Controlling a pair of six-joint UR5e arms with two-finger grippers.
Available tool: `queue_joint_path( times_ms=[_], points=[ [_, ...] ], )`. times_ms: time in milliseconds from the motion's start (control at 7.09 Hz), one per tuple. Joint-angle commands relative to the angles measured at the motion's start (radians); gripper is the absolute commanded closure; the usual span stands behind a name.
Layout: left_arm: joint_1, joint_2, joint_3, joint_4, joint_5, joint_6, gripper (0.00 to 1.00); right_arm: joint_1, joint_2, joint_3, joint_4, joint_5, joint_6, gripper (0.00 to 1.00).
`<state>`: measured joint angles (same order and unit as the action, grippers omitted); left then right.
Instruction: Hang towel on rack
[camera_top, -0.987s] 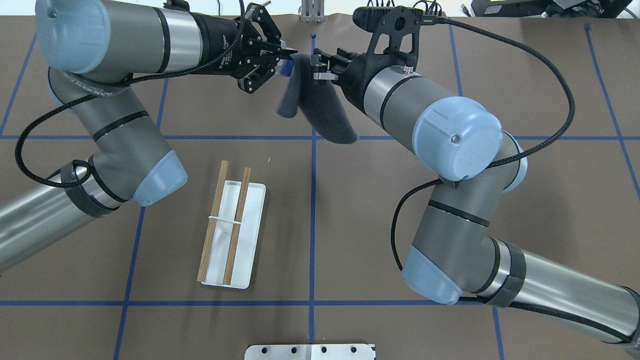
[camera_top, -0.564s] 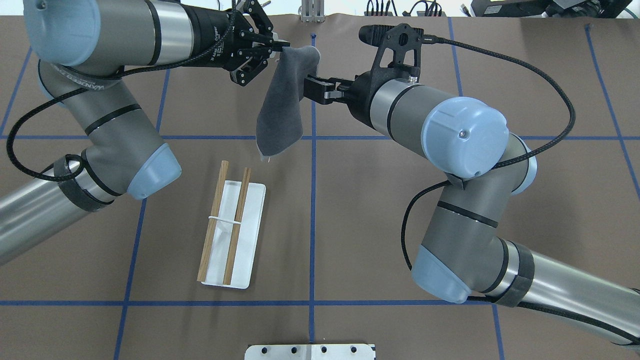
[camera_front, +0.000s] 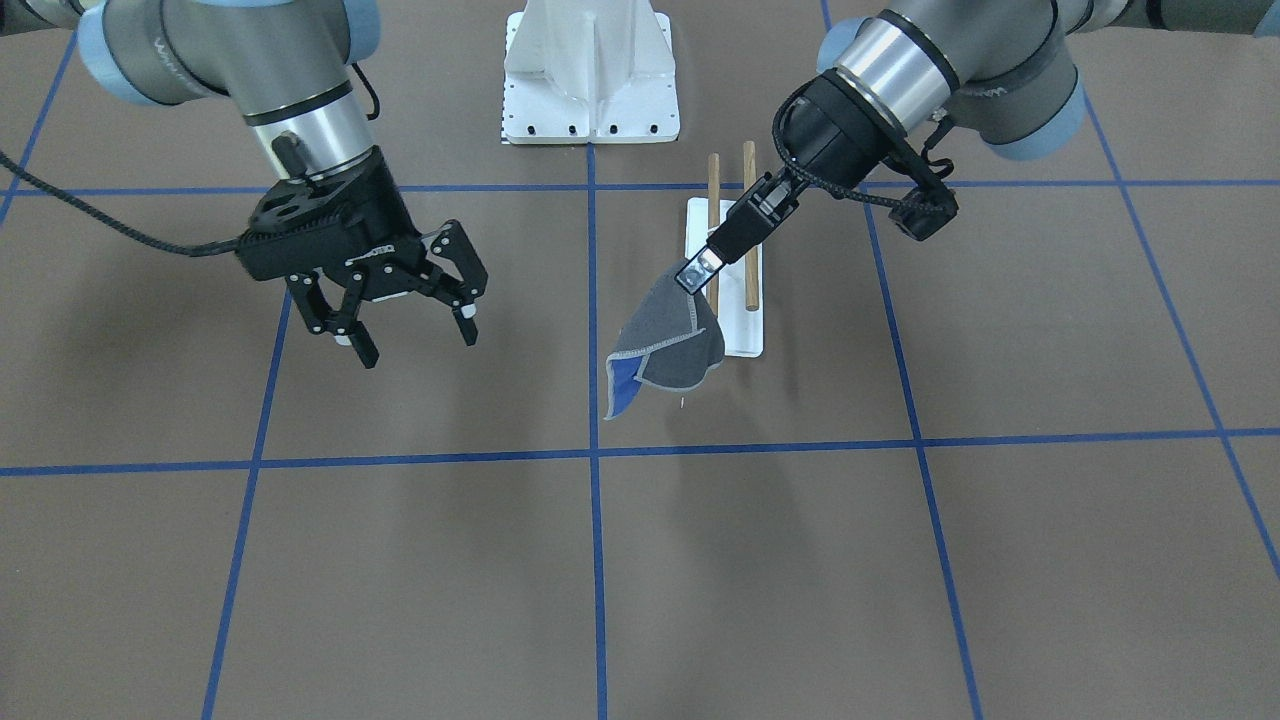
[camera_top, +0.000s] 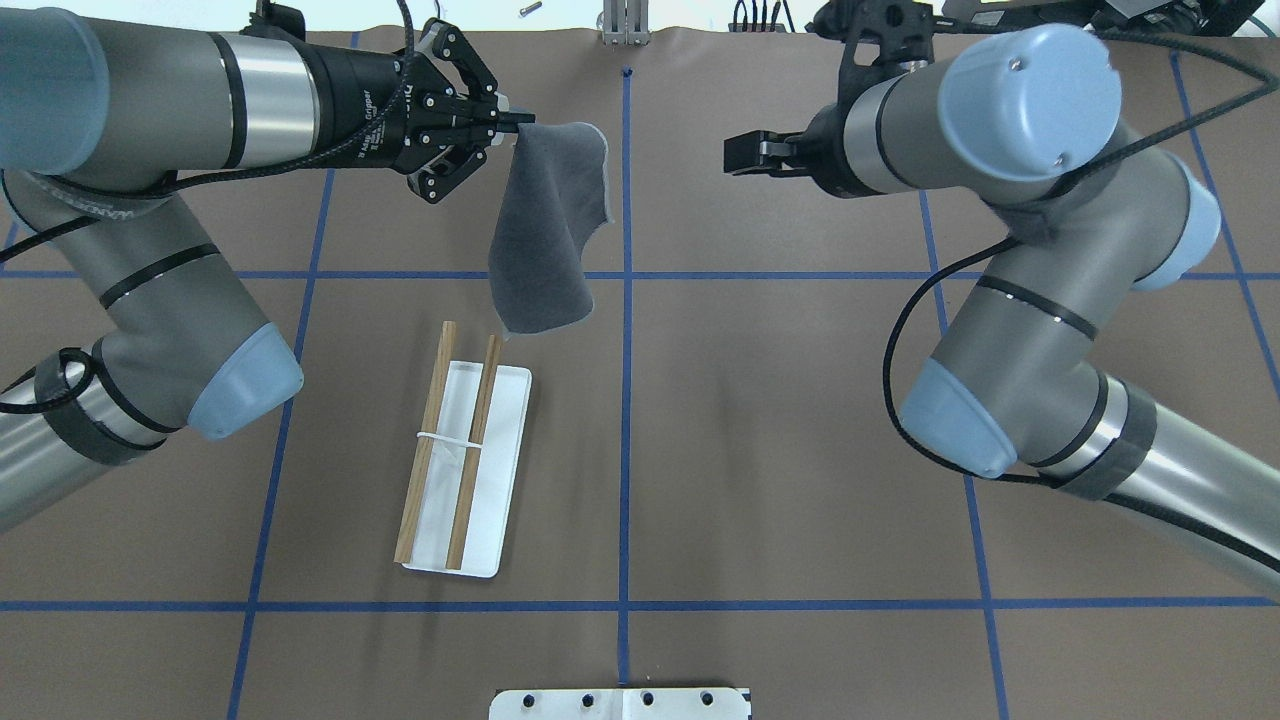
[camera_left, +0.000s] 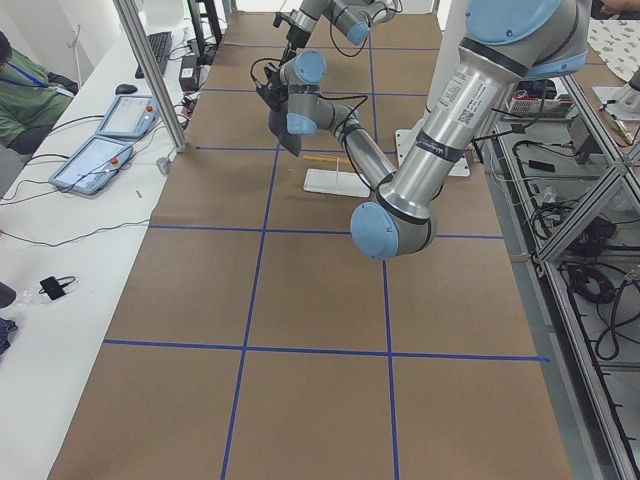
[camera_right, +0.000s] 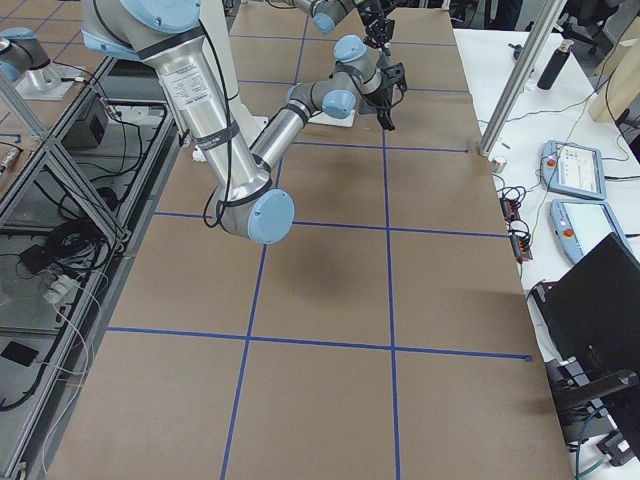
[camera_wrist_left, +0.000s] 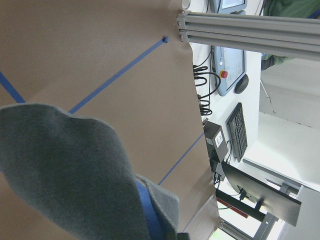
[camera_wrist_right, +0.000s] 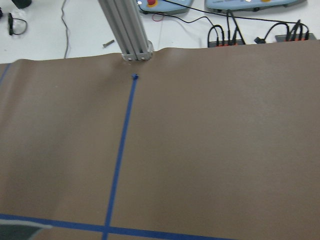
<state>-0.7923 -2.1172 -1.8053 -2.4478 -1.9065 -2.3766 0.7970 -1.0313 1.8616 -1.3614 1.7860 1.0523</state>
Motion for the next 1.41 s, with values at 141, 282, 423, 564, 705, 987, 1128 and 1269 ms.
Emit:
queue_joint_path(
  times_ms=[141,282,423,564,705,987,1128,1269],
  points=[
    [0.112,0.043,-0.072,0.000,0.003,0.063,1.00,0.189,-0.024,-0.027,-0.229,0.168,-0.399,0.00],
    [0.154,0.077,-0.083,-0.002,0.010,0.112,1.00,0.243,-0.033,-0.063,-0.241,0.220,-0.526,0.00],
    [0.171,0.106,-0.107,-0.003,0.009,0.119,1.00,0.269,-0.035,-0.106,-0.234,0.228,-0.585,0.00],
    [0.177,0.155,-0.133,-0.003,0.001,0.141,1.00,0.284,-0.036,-0.134,-0.231,0.228,-0.604,0.00],
    [0.180,0.225,-0.158,-0.005,0.000,0.205,1.00,0.298,-0.036,-0.140,-0.232,0.228,-0.606,0.00],
    [0.150,0.336,-0.198,-0.043,-0.073,0.249,1.00,0.314,-0.036,-0.151,-0.232,0.228,-0.607,0.00],
    [0.127,0.424,-0.195,-0.095,-0.086,0.326,1.00,0.341,-0.036,-0.160,-0.234,0.239,-0.609,0.00],
    [0.105,0.490,-0.192,-0.138,-0.118,0.376,1.00,0.370,-0.036,-0.195,-0.232,0.269,-0.658,0.00]
  ],
)
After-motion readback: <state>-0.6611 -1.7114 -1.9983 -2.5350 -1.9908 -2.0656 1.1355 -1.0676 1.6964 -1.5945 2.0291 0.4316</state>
